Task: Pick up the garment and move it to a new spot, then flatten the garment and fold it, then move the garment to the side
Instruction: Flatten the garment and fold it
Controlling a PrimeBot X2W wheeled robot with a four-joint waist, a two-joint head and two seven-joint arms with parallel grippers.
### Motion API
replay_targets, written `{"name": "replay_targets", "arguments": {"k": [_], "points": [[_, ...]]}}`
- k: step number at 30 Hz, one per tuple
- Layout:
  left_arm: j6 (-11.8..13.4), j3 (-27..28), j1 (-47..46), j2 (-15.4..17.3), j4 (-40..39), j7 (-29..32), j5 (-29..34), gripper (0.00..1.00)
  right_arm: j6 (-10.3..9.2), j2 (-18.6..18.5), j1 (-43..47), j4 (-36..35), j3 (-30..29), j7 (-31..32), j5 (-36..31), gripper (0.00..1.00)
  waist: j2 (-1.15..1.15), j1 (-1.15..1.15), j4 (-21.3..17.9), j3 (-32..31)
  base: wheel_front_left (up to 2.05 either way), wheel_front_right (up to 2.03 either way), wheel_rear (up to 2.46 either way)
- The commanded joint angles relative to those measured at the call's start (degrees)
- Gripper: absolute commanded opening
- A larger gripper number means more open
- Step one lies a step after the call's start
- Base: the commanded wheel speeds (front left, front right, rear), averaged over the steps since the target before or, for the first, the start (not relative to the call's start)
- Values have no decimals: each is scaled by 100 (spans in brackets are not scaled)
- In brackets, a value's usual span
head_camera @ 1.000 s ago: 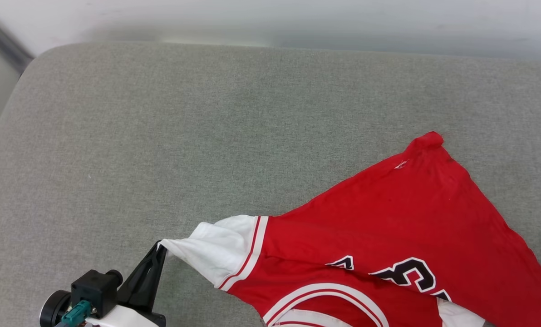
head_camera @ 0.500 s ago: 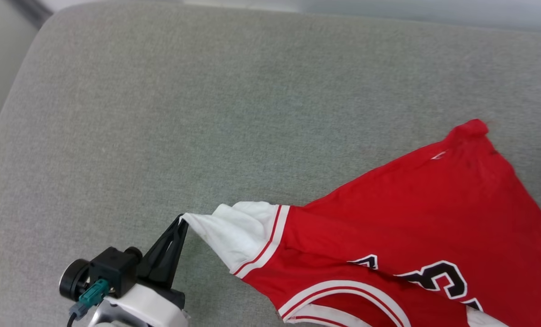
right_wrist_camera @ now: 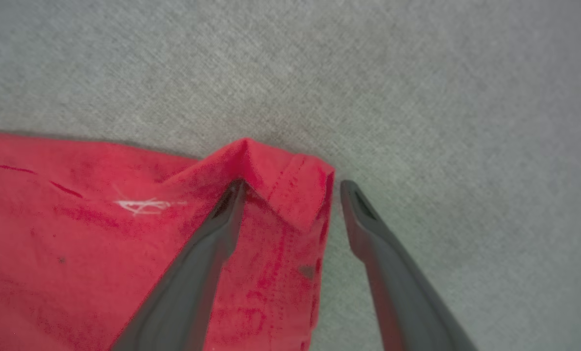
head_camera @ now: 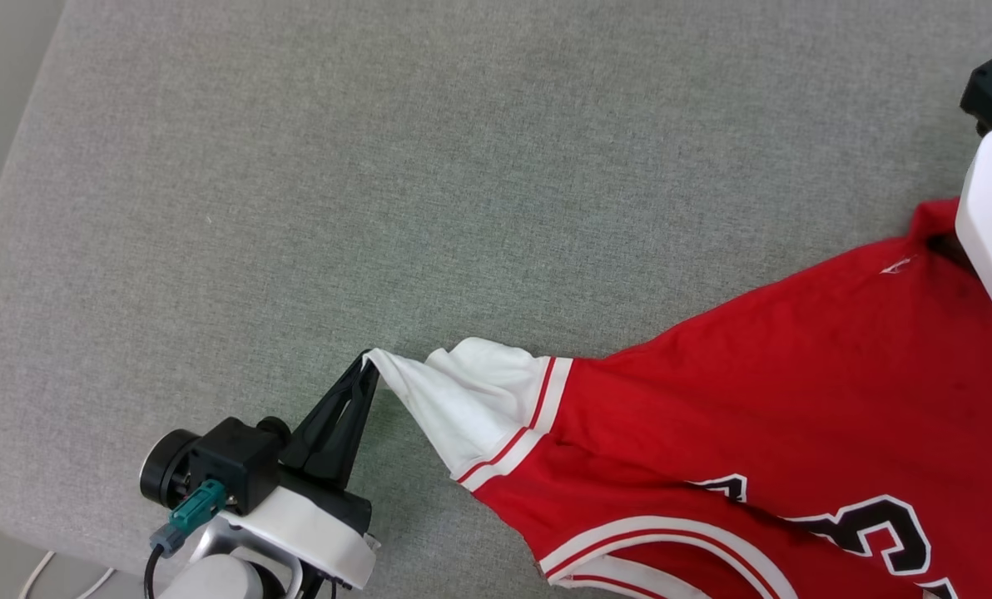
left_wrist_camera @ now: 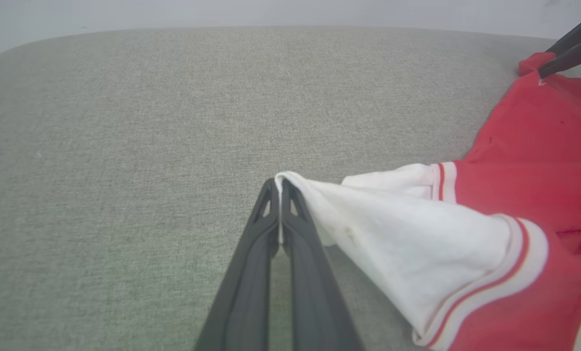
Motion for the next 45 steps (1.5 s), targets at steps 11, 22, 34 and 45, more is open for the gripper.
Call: {"name": "replay_targets", "arguments": {"k": [11,22,34,45], "points": [[-69,44,-67,-89,170,-50,52,0,6,51,119,664,920,-680,396,0,0,-1,-38,20,0,0,0],[-29,173,-161,197,40,-25,193,0,-3,-78,-370,517,994,-2034,820,0,0,-1,-320,-793,0,0,0],[-317,389,-1697,478,-440,505,427,0,-3,-290,-555,168,795,-3411,1004,0,0,-1,-760,-1495,0,0,0],[-806,669,-4363,345,-138,1090,584,0,-3,193,-1842,174,55,-3887,371,0,0,-1,-1018,-923,0,0,0]]}}
